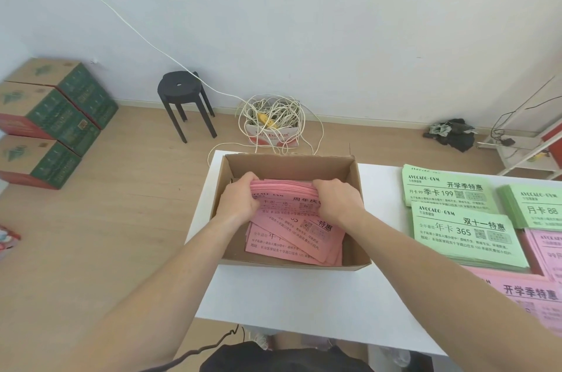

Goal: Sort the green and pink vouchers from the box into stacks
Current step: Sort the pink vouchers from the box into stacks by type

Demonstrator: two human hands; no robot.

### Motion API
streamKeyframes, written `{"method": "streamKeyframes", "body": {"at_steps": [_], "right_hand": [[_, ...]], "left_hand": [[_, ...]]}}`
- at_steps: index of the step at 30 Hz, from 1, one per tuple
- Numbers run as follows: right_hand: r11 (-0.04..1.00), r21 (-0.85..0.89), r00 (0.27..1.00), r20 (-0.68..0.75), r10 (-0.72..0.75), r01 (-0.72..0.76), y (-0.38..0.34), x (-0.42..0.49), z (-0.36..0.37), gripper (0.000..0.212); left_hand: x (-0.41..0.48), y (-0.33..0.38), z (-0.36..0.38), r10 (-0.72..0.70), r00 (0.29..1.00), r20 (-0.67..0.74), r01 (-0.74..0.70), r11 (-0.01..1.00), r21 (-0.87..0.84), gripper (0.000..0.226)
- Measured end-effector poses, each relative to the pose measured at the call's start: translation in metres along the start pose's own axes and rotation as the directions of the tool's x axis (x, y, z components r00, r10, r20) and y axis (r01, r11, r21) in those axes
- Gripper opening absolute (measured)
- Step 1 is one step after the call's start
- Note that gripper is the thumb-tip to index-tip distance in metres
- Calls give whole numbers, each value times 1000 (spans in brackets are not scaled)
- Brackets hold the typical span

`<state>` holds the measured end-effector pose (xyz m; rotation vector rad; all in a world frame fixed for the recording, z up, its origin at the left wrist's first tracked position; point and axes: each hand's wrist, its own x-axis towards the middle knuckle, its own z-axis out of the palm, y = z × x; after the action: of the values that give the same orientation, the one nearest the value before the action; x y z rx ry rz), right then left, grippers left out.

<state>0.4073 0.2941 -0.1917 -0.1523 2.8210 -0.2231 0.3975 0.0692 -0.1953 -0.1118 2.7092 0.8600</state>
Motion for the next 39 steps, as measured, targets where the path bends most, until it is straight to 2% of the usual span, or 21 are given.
{"method": "streamKeyframes", "body": {"at_steps": [7, 11, 15, 23, 29, 32, 36, 39], "right_hand": [[999, 30, 998, -54, -36, 38, 3, -1, -39, 19], [1000, 22, 996, -89, 3, -1, 7, -15, -79, 25], [999, 36, 994, -100, 38, -34, 12, -40, -111, 21], [1000, 14, 992, -127, -2, 4, 26, -116, -127, 23], [998, -20, 990, -123, -63, 61, 49, -183, -109, 19], [997, -19, 992, -98, -79, 77, 59, -206, -82, 19], [997, -14, 995, -61, -81, 80, 69, -224, -36, 18], [997, -20, 996, -47, -72, 71, 71, -222, -6, 16]], "left_hand": [[1, 11, -25, 93, 990, -104, -92, 996, 15, 33], [-1, 32, -52, 230, 968, -98, -233, 972, -19, 32], [-15, 53, -76, 324, 943, -81, -323, 946, 31, 35], [-84, 78, -78, 410, 905, -114, -407, 912, 46, 35], [-165, 79, -42, 400, 905, -144, -402, 916, 21, 35], [-194, 70, -14, 387, 916, -103, -388, 922, 15, 34], [-214, 52, 29, 318, 946, -60, -320, 947, -19, 39], [-215, 40, 57, 233, 971, -58, -237, 969, -68, 35]]}}
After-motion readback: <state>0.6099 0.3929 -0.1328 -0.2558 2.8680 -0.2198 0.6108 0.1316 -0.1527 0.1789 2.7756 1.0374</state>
